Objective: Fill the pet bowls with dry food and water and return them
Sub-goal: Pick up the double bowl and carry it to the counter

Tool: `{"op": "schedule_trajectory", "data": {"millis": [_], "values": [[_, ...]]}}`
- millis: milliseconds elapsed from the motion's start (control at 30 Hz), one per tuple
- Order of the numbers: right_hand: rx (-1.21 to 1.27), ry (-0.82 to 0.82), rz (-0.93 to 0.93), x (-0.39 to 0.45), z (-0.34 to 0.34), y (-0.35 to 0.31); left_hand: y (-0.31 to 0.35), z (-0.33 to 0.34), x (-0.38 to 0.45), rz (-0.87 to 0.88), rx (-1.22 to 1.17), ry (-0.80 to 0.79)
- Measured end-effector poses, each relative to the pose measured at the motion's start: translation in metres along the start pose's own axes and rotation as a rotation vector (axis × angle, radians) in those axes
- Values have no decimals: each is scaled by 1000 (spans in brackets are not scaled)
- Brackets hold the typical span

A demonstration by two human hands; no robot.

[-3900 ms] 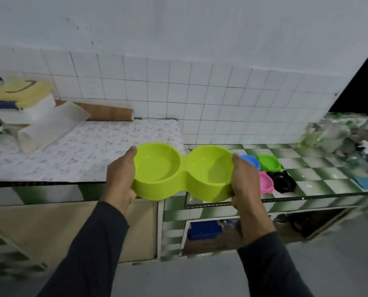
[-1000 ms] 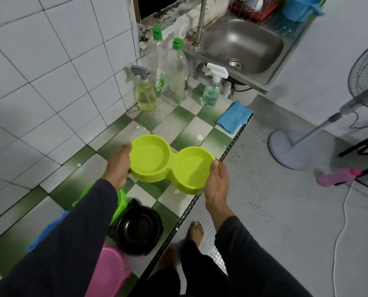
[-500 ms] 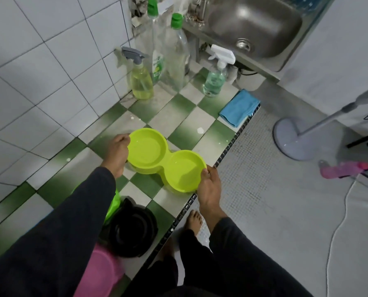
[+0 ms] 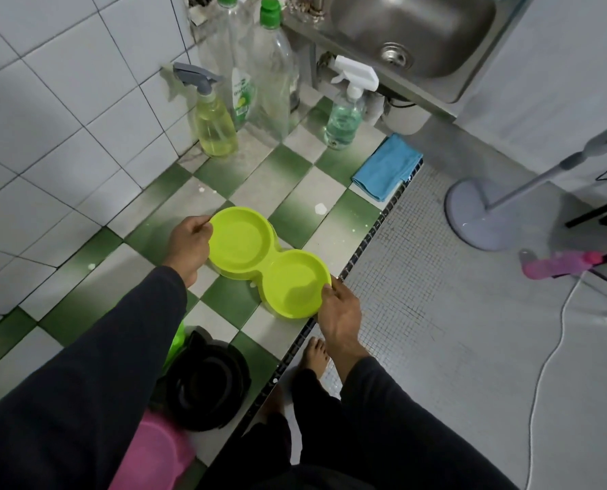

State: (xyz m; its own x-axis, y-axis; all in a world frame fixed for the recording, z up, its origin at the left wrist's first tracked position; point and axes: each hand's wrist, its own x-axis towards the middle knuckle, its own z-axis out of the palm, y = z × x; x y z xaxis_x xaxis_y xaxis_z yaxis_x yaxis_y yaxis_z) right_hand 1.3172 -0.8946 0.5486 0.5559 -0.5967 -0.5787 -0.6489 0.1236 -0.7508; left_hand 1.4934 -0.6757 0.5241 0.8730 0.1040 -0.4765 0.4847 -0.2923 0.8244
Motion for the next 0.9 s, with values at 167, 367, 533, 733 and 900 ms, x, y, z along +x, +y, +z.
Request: {"op": "schedule_trajectory", "data": {"millis": [167,367,533,733,900], "values": [[4,13,8,3,4,-1,-5,2,11,-17,38,-34],[-30,-4,31,4,3,-6,-3,3,10,-11,97,-32],[-102,-16,-4,4,3,-5,-2,1,5,-1,152,-41],[-146,-30,-47,4,1,-6,-2,0,-4,22,181,-47],[-191,-37,-69,4,-1,-6,-1,-2,-10,33,189,-70]]}}
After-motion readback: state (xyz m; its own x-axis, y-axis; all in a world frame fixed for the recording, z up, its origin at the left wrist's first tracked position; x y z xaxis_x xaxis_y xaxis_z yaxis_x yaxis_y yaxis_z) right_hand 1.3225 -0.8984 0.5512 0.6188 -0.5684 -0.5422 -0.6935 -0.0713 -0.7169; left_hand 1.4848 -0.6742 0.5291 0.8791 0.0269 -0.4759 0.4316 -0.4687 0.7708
